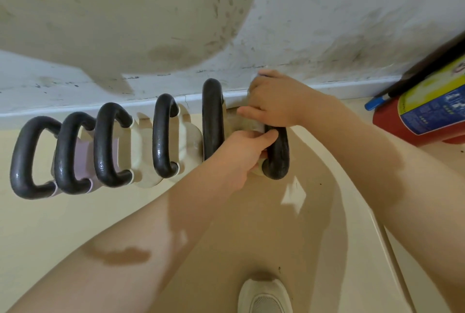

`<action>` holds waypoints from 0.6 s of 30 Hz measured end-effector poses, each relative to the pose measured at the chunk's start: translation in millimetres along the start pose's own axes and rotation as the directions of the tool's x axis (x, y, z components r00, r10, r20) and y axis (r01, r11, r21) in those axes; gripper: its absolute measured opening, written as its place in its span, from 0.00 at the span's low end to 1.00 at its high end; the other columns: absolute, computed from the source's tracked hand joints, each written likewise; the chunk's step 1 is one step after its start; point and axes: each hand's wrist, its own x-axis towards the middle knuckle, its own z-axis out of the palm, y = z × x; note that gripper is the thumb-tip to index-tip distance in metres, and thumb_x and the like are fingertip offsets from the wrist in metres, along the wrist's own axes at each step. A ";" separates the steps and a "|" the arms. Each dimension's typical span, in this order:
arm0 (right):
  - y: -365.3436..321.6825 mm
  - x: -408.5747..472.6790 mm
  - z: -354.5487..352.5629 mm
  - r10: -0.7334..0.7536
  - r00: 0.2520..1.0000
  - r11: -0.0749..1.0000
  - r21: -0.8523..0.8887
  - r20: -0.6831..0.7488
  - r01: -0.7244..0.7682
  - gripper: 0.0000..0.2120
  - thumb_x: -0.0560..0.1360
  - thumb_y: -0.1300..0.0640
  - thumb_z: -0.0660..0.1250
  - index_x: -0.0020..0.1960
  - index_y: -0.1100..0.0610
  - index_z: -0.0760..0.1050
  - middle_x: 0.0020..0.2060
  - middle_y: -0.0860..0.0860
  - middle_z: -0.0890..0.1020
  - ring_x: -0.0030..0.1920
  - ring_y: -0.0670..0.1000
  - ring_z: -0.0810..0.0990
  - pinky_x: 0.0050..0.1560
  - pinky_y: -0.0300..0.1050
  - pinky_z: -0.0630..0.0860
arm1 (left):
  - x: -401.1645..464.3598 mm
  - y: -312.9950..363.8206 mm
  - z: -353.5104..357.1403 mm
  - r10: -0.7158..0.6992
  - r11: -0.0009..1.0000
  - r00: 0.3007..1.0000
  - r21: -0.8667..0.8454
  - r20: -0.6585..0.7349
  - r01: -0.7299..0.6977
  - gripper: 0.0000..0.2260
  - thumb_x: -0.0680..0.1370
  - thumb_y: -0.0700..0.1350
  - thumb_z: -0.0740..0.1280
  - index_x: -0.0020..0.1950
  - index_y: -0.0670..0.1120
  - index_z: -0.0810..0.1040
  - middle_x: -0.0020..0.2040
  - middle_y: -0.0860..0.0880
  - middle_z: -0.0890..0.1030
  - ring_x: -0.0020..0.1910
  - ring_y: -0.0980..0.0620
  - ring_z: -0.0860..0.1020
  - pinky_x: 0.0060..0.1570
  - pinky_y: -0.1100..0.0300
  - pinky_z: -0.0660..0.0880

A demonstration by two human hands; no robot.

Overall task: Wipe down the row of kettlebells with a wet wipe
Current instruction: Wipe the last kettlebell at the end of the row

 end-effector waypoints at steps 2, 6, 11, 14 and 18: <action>-10.3 1.8 -0.7 0.010 0.999 1.000 -0.003 0.045 -0.009 0.30 0.79 0.41 0.41 0.33 0.55 0.74 0.38 0.51 0.80 0.50 0.50 0.73 0.72 0.49 0.50 | -1.2 0.9 1.1 -0.008 1.000 1.000 0.000 -0.009 0.008 0.09 0.78 0.48 0.63 0.56 0.47 0.76 0.57 0.49 0.80 0.55 0.52 0.77 0.38 0.64 0.69; -10.3 -11.7 5.8 0.014 0.997 0.986 0.168 -0.080 -0.001 0.33 0.77 0.41 0.40 0.31 0.56 0.76 0.32 0.52 0.79 0.42 0.50 0.75 0.68 0.48 0.61 | -3.4 3.2 -0.3 -0.007 1.000 1.000 0.025 0.002 0.007 0.12 0.78 0.47 0.63 0.60 0.44 0.75 0.55 0.49 0.80 0.48 0.56 0.78 0.31 0.67 0.71; -1.1 -25.4 18.2 0.501 0.860 0.416 0.898 -0.097 -0.141 0.18 0.82 0.52 0.52 0.66 0.55 0.72 0.70 0.48 0.69 0.72 0.45 0.62 0.71 0.39 0.56 | -1.4 3.0 0.0 -0.014 0.999 1.000 0.033 -0.011 0.015 0.10 0.78 0.48 0.63 0.56 0.45 0.78 0.53 0.49 0.81 0.50 0.55 0.78 0.32 0.67 0.72; -15.4 -31.2 13.5 0.508 0.860 0.207 0.963 0.046 -0.174 0.21 0.82 0.49 0.50 0.73 0.51 0.61 0.75 0.44 0.56 0.74 0.42 0.53 0.73 0.40 0.50 | -0.8 2.9 2.4 -0.003 0.998 0.999 0.067 -0.039 0.005 0.10 0.78 0.48 0.63 0.56 0.45 0.77 0.55 0.47 0.81 0.54 0.52 0.78 0.35 0.64 0.70; -32.9 -46.0 12.2 0.612 0.773 -0.089 0.986 0.166 -0.141 0.17 0.80 0.44 0.52 0.64 0.46 0.73 0.65 0.45 0.74 0.65 0.46 0.72 0.69 0.45 0.66 | 0.1 3.1 3.2 0.026 0.995 0.999 0.100 -0.044 -0.021 0.09 0.78 0.47 0.63 0.55 0.44 0.77 0.55 0.46 0.81 0.51 0.51 0.79 0.34 0.63 0.71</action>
